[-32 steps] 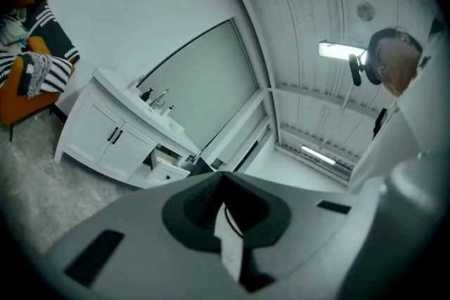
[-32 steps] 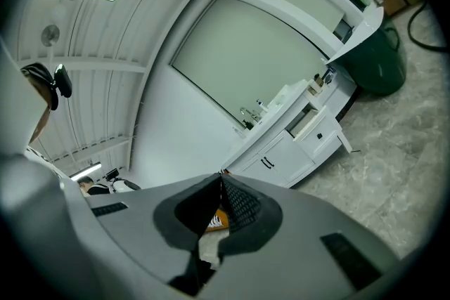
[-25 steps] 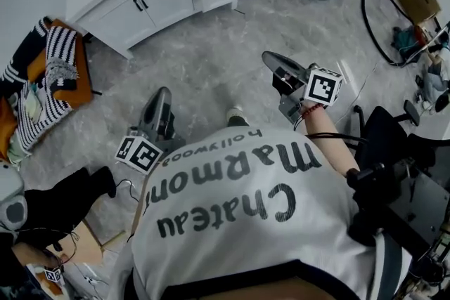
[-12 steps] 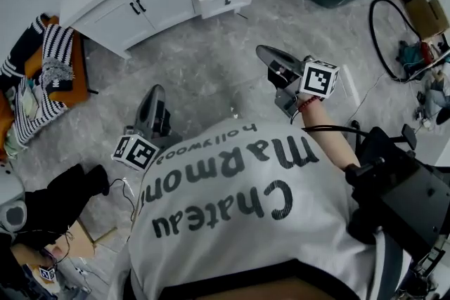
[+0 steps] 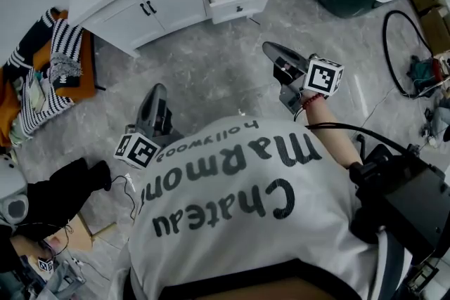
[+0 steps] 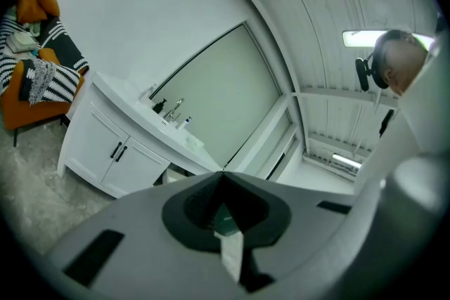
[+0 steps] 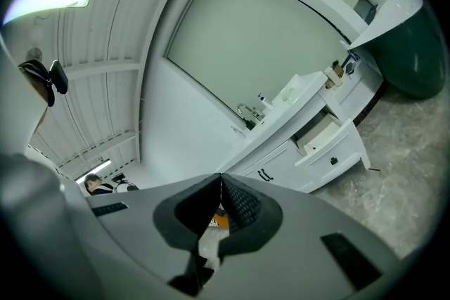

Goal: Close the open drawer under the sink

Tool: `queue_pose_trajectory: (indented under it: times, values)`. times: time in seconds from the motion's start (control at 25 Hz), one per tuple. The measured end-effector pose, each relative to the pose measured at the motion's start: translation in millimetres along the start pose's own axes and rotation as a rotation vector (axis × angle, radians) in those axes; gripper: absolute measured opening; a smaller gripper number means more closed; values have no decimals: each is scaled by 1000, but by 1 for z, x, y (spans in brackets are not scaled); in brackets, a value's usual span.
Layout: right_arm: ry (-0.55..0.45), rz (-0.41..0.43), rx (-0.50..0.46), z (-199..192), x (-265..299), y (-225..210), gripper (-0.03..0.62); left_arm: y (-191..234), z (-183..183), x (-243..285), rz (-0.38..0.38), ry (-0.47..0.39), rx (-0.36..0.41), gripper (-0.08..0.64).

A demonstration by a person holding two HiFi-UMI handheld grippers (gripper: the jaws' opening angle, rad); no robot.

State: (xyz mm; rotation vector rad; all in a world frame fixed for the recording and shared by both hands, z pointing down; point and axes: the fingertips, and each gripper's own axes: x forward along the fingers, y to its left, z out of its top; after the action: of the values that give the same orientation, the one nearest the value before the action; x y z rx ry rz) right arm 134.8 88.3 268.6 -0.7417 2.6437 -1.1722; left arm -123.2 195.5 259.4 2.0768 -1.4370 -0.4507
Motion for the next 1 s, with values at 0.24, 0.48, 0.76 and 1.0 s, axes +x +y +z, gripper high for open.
queue_pose_trajectory:
  times: [0.24, 0.48, 0.76, 1.0]
  values:
    - [12, 11, 5, 11, 13, -15, 12, 8, 11, 18, 11, -16, 15, 9]
    - [29, -3, 2, 19, 17, -30, 12, 10, 4, 27, 34, -5, 1, 8]
    - [12, 24, 48, 22, 28, -37, 12, 11, 8, 33, 49, 10, 8, 9]
    - [25, -27, 7, 22, 36, -52, 12, 20, 7, 44, 52, 36, 3, 9]
